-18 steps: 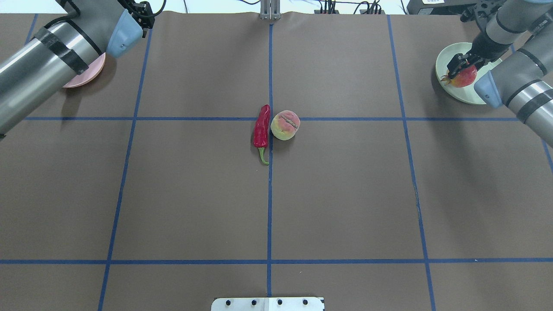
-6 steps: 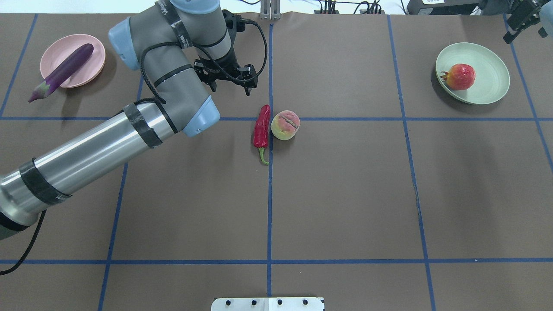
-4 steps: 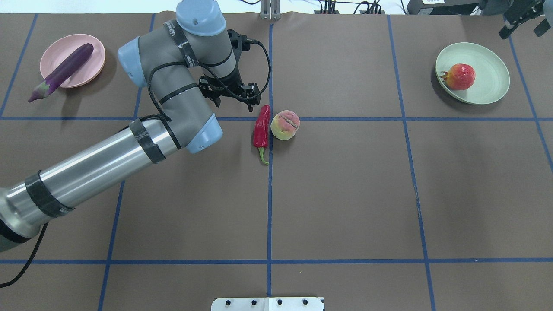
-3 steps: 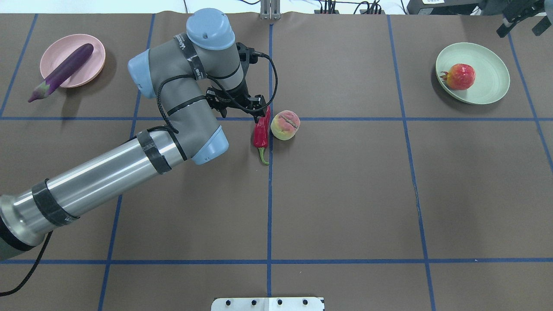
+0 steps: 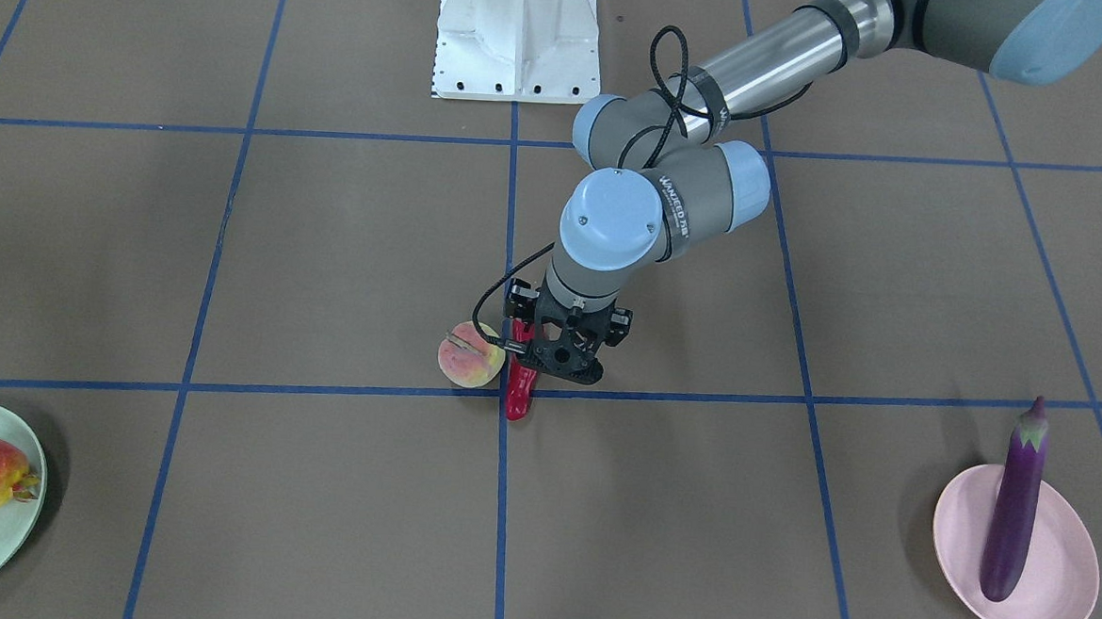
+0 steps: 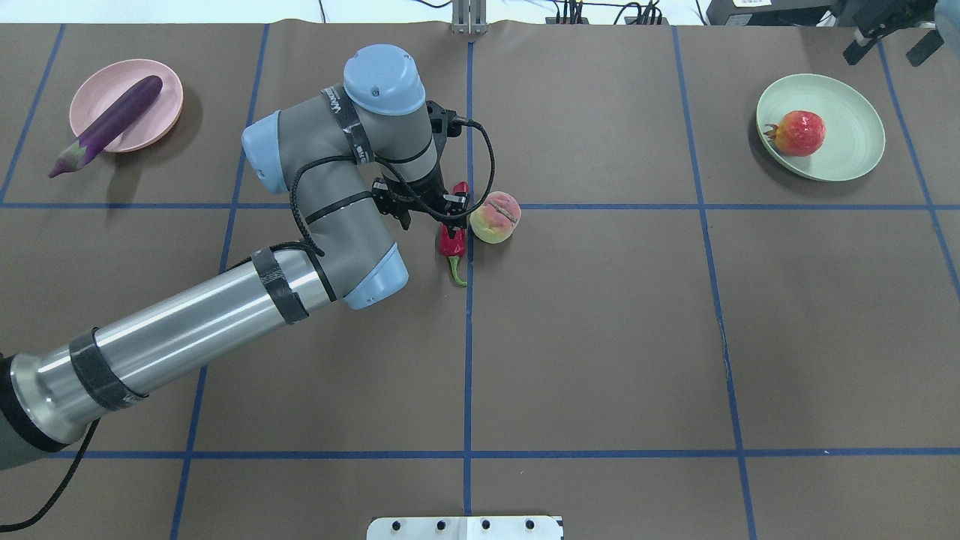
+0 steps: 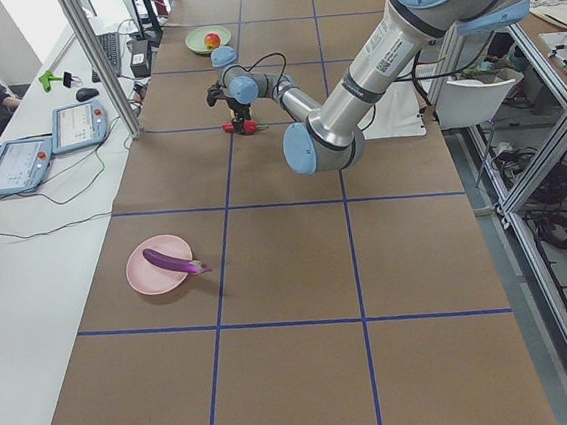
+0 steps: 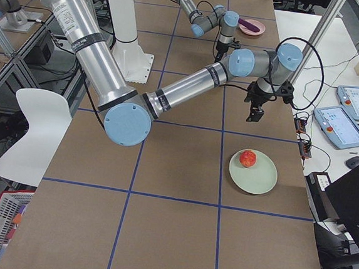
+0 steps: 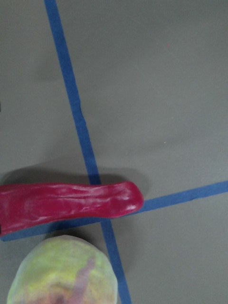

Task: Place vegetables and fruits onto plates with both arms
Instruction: 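Reach the left gripper down and grasp the red chili pepper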

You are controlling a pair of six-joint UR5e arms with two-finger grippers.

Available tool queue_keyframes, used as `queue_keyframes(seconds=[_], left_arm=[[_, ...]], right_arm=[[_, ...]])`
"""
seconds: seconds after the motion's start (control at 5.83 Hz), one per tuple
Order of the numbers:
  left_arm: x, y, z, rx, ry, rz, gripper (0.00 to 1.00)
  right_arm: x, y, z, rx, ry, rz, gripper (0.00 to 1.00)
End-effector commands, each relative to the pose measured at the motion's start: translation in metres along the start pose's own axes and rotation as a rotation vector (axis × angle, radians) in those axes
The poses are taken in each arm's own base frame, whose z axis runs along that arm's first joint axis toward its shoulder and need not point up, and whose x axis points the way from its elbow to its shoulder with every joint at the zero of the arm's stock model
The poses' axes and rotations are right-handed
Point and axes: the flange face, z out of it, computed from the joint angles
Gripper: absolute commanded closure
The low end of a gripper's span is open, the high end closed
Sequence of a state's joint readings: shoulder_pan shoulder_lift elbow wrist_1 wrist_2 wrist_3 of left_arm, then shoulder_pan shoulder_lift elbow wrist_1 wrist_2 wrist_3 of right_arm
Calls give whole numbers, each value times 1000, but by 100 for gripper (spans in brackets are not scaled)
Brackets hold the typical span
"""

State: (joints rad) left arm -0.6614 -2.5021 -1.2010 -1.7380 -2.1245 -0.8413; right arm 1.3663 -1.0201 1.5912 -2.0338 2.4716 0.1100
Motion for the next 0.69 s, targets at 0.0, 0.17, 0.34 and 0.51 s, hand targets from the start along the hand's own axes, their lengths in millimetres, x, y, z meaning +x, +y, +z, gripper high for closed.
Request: queue_keyframes(seconds=[0.0,0.17,0.34,0.51], left_arm=[[14,13,14,-21,3,2,20],[19,15,15,-24,6,6,20],[19,16,19,-30,3,5,20],[18,16,23,-31,-4,3,20]], right_arm=[[-20,5,3,1,-3,18,1],[-24,6,4,2,-4,23,1],[-26,6,6,0,-4,21,1],[-27,6,6,0,-2,19,1]])
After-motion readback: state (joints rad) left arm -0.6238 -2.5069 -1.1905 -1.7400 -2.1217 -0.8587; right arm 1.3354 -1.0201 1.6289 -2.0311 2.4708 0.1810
